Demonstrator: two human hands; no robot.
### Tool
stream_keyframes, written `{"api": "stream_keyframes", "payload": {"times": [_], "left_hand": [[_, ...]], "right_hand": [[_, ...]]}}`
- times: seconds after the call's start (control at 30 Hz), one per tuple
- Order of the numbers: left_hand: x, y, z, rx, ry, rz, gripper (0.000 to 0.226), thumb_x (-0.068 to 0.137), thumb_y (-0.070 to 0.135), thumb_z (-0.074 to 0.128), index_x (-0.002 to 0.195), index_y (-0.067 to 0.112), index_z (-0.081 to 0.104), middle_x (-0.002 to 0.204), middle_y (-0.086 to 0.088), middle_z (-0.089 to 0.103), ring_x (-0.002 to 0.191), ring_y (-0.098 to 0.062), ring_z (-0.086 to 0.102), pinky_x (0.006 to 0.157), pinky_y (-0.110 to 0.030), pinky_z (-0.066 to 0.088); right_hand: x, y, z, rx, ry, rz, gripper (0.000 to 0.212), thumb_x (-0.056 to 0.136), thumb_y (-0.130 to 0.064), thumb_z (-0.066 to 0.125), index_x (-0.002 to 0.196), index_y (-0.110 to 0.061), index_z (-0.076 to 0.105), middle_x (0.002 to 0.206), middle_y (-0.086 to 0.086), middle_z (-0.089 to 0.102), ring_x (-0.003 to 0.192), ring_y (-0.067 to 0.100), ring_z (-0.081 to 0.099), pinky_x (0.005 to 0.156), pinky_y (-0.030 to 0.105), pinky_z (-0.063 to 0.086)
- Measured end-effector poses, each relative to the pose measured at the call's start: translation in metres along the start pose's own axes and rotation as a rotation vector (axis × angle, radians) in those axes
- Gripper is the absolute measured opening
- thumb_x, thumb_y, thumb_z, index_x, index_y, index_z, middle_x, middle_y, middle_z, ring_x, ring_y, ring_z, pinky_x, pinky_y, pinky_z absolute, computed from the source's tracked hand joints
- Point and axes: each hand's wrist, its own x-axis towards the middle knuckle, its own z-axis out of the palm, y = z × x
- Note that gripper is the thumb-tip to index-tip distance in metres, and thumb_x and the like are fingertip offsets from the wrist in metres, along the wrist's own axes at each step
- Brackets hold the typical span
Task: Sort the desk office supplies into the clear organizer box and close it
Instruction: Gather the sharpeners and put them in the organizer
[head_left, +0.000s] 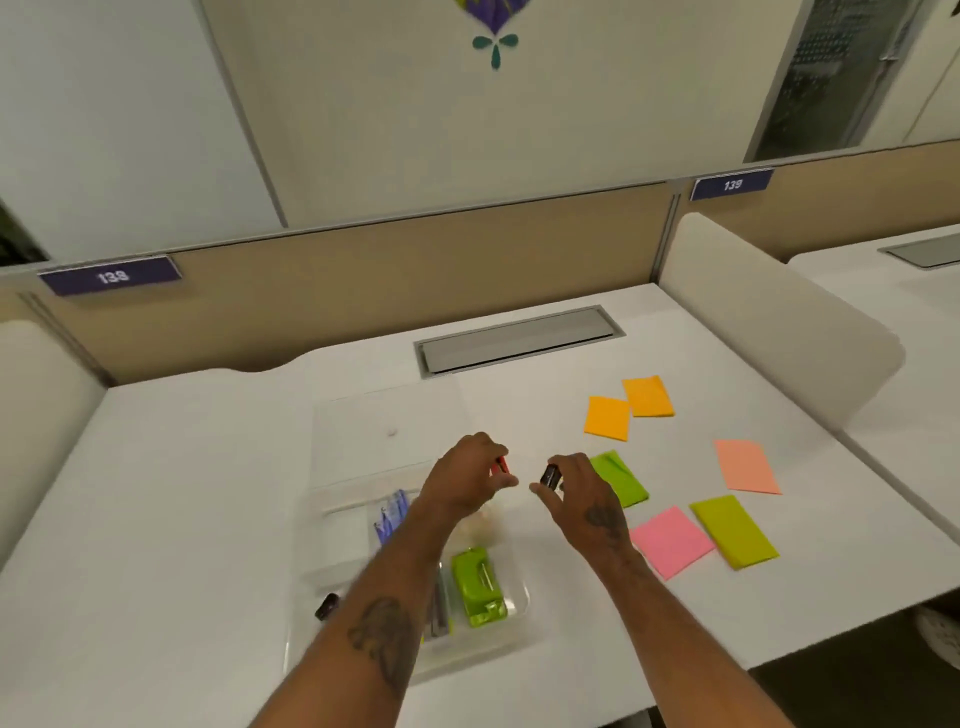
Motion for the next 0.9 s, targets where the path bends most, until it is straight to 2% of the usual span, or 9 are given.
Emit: {"api": "stream_keyframes", "payload": {"times": [0.1, 0.2, 0.37, 0.47, 0.63, 0.7, 0.8, 0.9], "left_hand": [[-0.055, -0.041, -0.019, -0.069, -0.007, -0.099, 0.036, 0.071, 0.041, 0.081, 0.097, 0.018, 0.07, 0.097, 0.0, 0.064, 0.089, -0.017, 0.058, 0.077, -0.031, 0.046], [-0.104, -0.077, -0.031, -0.094, -0.005, -0.188, 0.033, 0.067, 0.034, 0.085, 0.091, 0.017, 0.071, 0.092, 0.0, 0.067, 0.082, -0.015, 0.058, 0.07, -0.027, 0.044], [-0.168, -0.111, -0.035, -0.035, -0.03, -0.294, 0.046, 0.075, 0.033, 0.081, 0.117, 0.021, 0.066, 0.111, 0.0, 0.065, 0.104, -0.017, 0.058, 0.091, -0.032, 0.048], [-0.194, -0.123, -0.032, -0.022, -0.052, -0.348, 0.053, 0.077, 0.031, 0.077, 0.127, 0.019, 0.061, 0.121, 0.001, 0.064, 0.114, -0.017, 0.056, 0.098, -0.033, 0.047], [-0.223, -0.135, -0.028, 0.016, -0.065, -0.422, 0.04, 0.076, 0.035, 0.077, 0.113, 0.022, 0.068, 0.112, 0.001, 0.066, 0.104, -0.017, 0.057, 0.087, -0.032, 0.049], [-0.23, -0.138, -0.025, 0.007, -0.06, -0.442, 0.041, 0.075, 0.036, 0.079, 0.112, 0.024, 0.067, 0.112, 0.003, 0.065, 0.106, -0.017, 0.056, 0.087, -0.032, 0.049], [-0.234, -0.143, -0.02, -0.026, -0.046, -0.462, 0.063, 0.071, 0.039, 0.081, 0.128, 0.026, 0.058, 0.127, 0.005, 0.059, 0.119, -0.016, 0.051, 0.096, -0.031, 0.046], [-0.231, -0.144, -0.017, -0.023, -0.021, -0.434, 0.085, 0.071, 0.046, 0.08, 0.144, 0.027, 0.042, 0.148, 0.005, 0.042, 0.134, -0.014, 0.039, 0.106, -0.032, 0.039]], "right_hand": [[-0.019, -0.043, 0.027, -0.026, -0.087, -0.071, 0.043, 0.085, -0.041, 0.066, 0.12, -0.015, 0.059, 0.116, 0.003, 0.057, 0.097, 0.022, 0.063, 0.078, 0.035, 0.051], [-0.033, -0.081, 0.05, -0.052, -0.185, -0.15, 0.044, 0.09, -0.041, 0.059, 0.127, -0.017, 0.055, 0.121, 0.001, 0.054, 0.105, 0.021, 0.06, 0.085, 0.035, 0.051], [-0.053, -0.126, 0.081, -0.023, -0.304, -0.292, 0.046, 0.089, -0.039, 0.061, 0.129, -0.017, 0.054, 0.123, 0.0, 0.055, 0.111, 0.019, 0.056, 0.09, 0.034, 0.048], [-0.06, -0.144, 0.096, -0.02, -0.385, -0.339, 0.047, 0.088, -0.04, 0.062, 0.129, -0.018, 0.053, 0.125, 0.0, 0.057, 0.116, 0.019, 0.054, 0.096, 0.031, 0.044], [-0.071, -0.165, 0.116, 0.002, -0.453, -0.356, 0.052, 0.09, -0.043, 0.059, 0.138, -0.028, 0.046, 0.137, -0.005, 0.054, 0.127, 0.014, 0.047, 0.103, 0.03, 0.04], [-0.074, -0.169, 0.12, -0.029, -0.468, -0.366, 0.055, 0.09, -0.045, 0.057, 0.141, -0.032, 0.04, 0.14, -0.005, 0.052, 0.128, 0.015, 0.046, 0.103, 0.032, 0.041], [-0.076, -0.171, 0.123, -0.066, -0.486, -0.378, 0.062, 0.092, -0.05, 0.052, 0.147, -0.034, 0.028, 0.15, -0.004, 0.041, 0.136, 0.016, 0.039, 0.108, 0.035, 0.04], [-0.076, -0.164, 0.12, -0.064, -0.449, -0.36, 0.066, 0.092, -0.056, 0.046, 0.149, -0.033, 0.022, 0.157, -0.004, 0.026, 0.143, 0.014, 0.027, 0.113, 0.036, 0.034]]}}
